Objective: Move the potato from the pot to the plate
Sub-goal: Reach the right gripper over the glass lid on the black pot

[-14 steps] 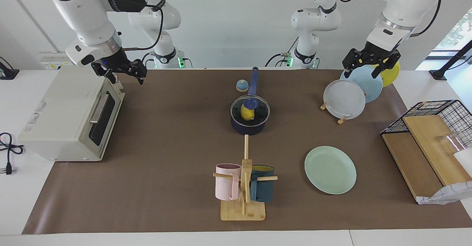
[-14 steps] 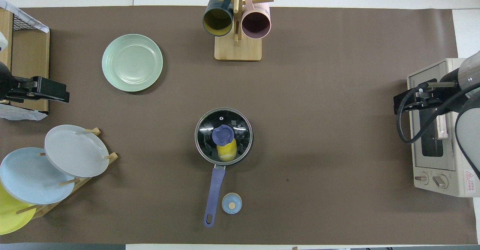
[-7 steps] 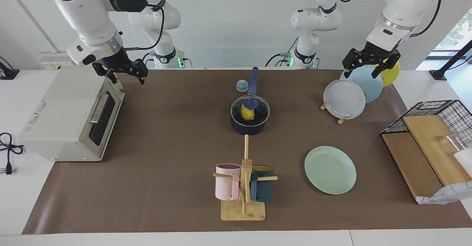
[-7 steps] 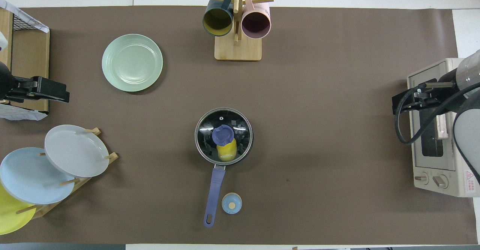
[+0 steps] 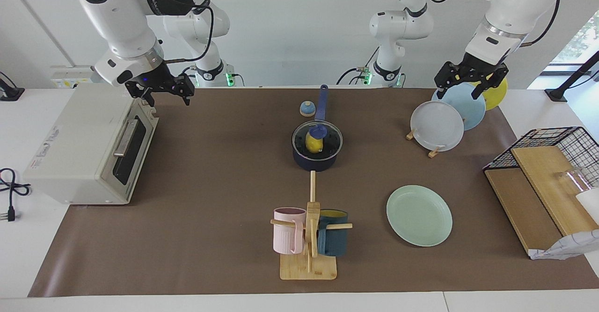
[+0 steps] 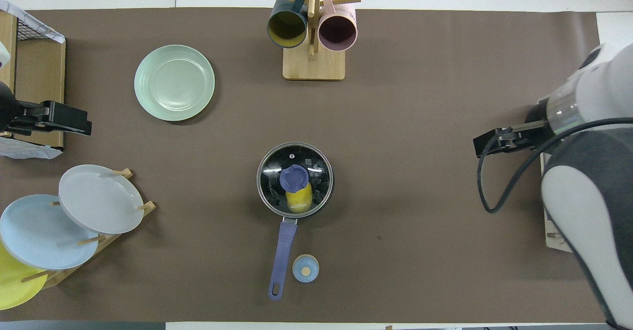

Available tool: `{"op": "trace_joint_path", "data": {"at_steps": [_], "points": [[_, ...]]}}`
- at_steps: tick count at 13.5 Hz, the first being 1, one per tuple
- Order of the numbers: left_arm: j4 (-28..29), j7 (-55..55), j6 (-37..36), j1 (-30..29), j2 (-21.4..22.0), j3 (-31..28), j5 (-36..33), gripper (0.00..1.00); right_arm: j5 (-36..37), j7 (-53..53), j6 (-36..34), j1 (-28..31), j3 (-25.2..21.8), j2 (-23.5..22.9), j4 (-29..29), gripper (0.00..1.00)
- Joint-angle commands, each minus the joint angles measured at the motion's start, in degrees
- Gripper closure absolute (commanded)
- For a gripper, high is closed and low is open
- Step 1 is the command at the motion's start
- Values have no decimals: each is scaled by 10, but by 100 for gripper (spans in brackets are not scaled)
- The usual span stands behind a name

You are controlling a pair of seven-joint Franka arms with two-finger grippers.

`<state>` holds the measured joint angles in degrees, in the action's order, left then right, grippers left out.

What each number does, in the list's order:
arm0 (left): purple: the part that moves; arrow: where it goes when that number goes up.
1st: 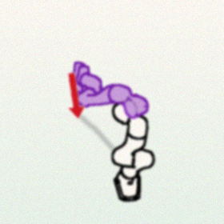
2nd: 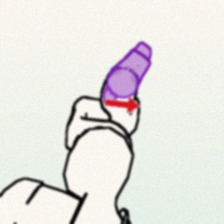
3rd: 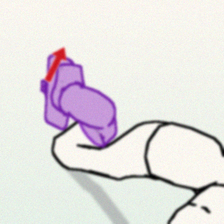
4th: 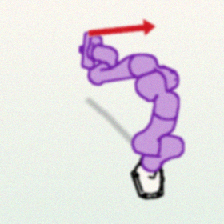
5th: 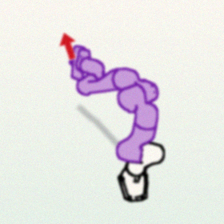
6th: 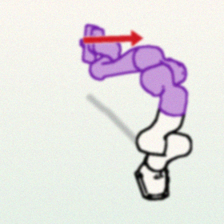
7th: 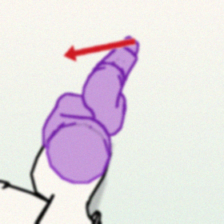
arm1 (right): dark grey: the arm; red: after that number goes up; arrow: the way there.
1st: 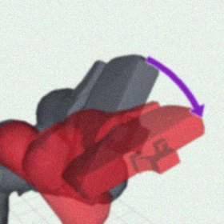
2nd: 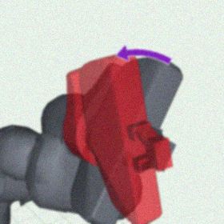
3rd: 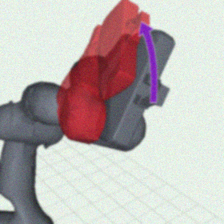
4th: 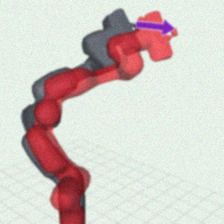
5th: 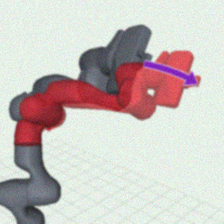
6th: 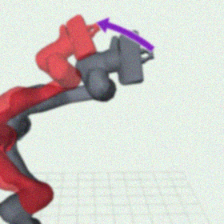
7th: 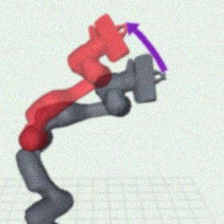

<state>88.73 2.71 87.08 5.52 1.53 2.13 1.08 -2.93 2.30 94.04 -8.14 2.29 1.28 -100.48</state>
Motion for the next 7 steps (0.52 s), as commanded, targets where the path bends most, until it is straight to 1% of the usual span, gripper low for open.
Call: {"op": "trace_joint_path", "data": {"at_steps": [1, 4, 5, 7], "points": [[10, 3, 11, 2, 6, -1, 2, 0, -29, 68, 42, -61, 1, -25, -9, 0], [11, 2, 11, -1, 6, -1, 2, 0, -31, 139, 76, -135, 1, -48, 3, 0], [11, 2, 11, -2, 6, -1, 2, 0, -31, 167, 82, -161, 1, -58, 17, 0], [11, 2, 11, -2, 6, -1, 2, 0, -30, 232, 103, -214, 1, -94, 52, 0]]}}
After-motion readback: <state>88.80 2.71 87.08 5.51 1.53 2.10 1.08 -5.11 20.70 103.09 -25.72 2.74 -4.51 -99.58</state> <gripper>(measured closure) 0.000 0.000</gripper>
